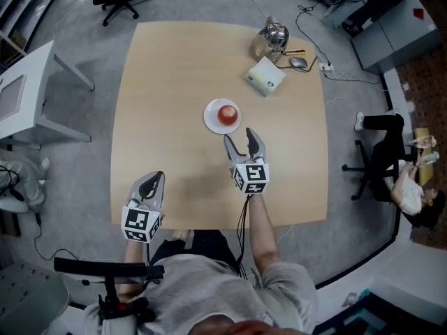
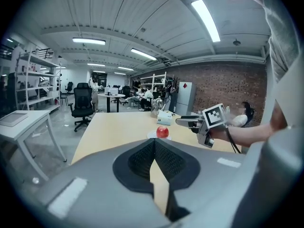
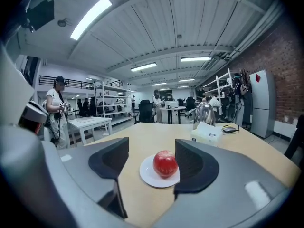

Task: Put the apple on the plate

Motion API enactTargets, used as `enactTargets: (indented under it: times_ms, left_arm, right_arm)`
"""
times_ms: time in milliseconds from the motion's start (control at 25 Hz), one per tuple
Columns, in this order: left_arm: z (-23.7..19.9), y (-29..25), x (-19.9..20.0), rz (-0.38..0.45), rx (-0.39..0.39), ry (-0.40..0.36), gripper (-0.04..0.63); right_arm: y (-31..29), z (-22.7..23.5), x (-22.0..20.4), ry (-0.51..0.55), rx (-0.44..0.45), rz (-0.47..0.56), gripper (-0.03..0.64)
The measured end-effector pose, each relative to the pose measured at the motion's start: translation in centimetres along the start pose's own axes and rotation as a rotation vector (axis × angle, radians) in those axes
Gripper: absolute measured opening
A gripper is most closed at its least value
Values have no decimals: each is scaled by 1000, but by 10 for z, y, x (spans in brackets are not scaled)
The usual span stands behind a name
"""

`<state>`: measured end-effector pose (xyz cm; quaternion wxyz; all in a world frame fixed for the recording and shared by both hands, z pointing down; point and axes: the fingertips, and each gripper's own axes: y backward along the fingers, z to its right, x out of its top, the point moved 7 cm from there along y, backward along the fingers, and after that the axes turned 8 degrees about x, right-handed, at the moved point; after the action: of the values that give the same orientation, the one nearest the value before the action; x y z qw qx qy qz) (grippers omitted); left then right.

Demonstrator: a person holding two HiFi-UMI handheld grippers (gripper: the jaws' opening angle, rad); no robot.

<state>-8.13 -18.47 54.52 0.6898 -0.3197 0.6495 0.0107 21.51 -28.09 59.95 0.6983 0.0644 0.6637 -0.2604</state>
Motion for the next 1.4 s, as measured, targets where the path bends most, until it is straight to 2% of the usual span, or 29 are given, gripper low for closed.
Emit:
enactTargets:
  times_ms: [400, 800, 880, 1120, 1400]
  left_arm:
    - [5, 26, 18, 76, -28, -14, 20]
    - [5, 64, 34, 134, -56, -15, 20]
    - [7, 69, 35, 147, -63, -15, 20]
    - [13, 85, 36, 175, -83, -18, 20]
    - [18, 91, 35, 198, -112, -28, 20]
  right_arm:
    - [45, -35, 22, 3, -11, 47, 233]
    - [94, -74, 51, 7, -48, 104, 181]
    - [102, -81, 52, 1, -46, 106, 152]
    - [131, -98, 53, -15, -65, 126, 130]
    - [162, -119, 50, 30, -109, 124, 95]
